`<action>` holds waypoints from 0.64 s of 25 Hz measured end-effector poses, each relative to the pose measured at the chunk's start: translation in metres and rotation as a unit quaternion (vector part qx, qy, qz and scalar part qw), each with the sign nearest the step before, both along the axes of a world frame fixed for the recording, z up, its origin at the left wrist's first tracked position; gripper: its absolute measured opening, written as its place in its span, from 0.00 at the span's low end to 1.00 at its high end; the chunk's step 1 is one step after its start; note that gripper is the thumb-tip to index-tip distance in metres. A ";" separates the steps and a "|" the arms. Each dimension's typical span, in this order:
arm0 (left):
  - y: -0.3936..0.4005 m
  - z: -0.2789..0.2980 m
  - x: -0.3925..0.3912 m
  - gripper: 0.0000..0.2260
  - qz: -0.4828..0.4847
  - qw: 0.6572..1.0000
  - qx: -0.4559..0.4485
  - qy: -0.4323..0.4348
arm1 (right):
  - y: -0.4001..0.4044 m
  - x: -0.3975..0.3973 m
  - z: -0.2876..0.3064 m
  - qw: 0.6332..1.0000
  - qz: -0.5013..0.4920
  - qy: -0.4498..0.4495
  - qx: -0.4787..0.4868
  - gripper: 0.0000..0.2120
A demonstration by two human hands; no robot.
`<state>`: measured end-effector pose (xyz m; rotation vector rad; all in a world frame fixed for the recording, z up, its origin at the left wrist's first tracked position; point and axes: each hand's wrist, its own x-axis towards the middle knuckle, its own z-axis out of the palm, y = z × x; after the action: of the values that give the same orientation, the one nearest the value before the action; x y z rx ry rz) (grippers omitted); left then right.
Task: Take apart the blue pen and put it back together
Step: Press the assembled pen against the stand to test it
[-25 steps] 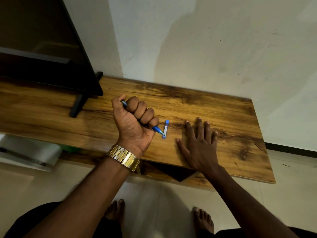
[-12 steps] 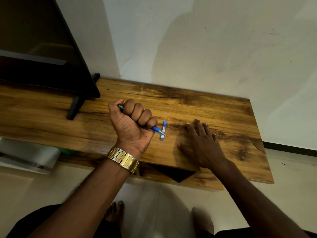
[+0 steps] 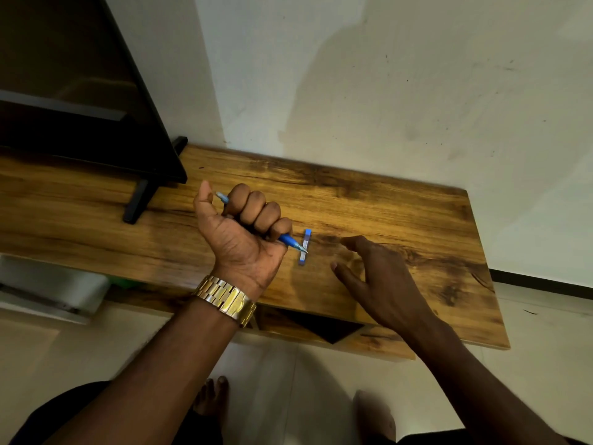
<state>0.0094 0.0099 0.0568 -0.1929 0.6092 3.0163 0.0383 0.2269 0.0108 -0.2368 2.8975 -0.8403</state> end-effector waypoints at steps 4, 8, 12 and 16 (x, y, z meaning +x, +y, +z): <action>0.001 -0.001 -0.002 0.23 -0.001 1.000 -0.008 0.000 | -0.002 0.001 0.000 0.991 -0.032 -0.067 -0.110 0.21; 0.000 -0.001 -0.003 0.23 -0.002 1.000 0.013 -0.006 | -0.009 0.001 -0.004 0.959 -0.063 -0.149 -0.232 0.10; 0.001 -0.001 -0.004 0.23 0.002 1.000 0.016 -0.003 | -0.022 0.005 -0.003 0.864 -0.111 -0.231 -0.434 0.13; 0.002 -0.001 -0.006 0.24 -0.010 0.997 0.080 -0.008 | -0.038 0.015 -0.008 0.782 -0.121 -0.251 -0.557 0.22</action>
<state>0.0037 0.0115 0.0559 -0.2005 0.3629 3.0222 0.0529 0.1886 0.0024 0.2575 1.6369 -2.1602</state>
